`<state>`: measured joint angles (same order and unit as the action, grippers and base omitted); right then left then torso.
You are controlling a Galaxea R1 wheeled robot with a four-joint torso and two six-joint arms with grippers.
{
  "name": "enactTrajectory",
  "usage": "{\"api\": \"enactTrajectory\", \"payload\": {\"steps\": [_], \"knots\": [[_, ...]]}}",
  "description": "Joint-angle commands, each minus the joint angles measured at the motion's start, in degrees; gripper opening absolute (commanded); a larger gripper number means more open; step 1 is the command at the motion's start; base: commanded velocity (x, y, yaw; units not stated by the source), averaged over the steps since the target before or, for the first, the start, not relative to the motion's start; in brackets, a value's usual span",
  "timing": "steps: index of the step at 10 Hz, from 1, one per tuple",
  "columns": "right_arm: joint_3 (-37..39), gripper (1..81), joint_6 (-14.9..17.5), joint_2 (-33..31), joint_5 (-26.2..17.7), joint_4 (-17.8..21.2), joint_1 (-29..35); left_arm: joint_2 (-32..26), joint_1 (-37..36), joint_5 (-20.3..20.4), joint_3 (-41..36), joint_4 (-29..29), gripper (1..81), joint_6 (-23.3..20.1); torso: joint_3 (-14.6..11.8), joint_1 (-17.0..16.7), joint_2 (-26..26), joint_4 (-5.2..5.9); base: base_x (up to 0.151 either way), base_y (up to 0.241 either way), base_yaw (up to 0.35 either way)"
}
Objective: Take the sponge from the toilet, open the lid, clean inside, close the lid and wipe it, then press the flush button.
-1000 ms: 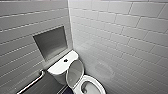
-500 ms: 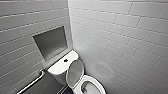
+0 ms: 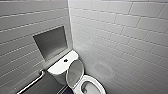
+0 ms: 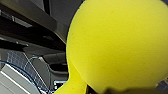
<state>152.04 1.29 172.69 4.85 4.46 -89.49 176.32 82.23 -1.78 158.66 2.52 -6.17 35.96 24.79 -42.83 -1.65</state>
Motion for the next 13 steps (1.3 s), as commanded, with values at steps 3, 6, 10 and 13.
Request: {"api": "enactTrajectory", "payload": {"steps": [3, 6, 10, 13], "knots": [[-0.09, 1.0, 0.03, 0.13, -4.41, -0.42, 0.05, 0.43, -0.7, -4.37, -0.46, -0.76, 81.1, -0.34, 0.0, 0.0, 0.0, 0.0, 0.0, 0.0, 0.0], [-0.09, 1.0, 0.03, 0.22, -4.41, -0.33, 0.05, 1.05, -0.7, -4.99, -0.46, -0.15, 81.1, -0.51, 0.0, -3.69, 5.73, 0.0, 0.0, 0.0, 0.0], [-0.09, 1.0, 0.03, 0.31, -4.41, -0.24, -0.03, 0.88, -0.7, -4.99, -0.37, -0.06, 81.1, -0.68, 0.0, -3.15, 4.84, 0.02, 0.0, 0.0, 0.0], [-0.09, 1.0, -0.06, 0.4, -4.32, -0.24, -0.12, 1.05, -0.7, -4.46, -0.37, -0.15, 81.1, -0.6, 0.0, -3.89, 5.79, 0.02, 0.0, 0.0, 0.0]]}}
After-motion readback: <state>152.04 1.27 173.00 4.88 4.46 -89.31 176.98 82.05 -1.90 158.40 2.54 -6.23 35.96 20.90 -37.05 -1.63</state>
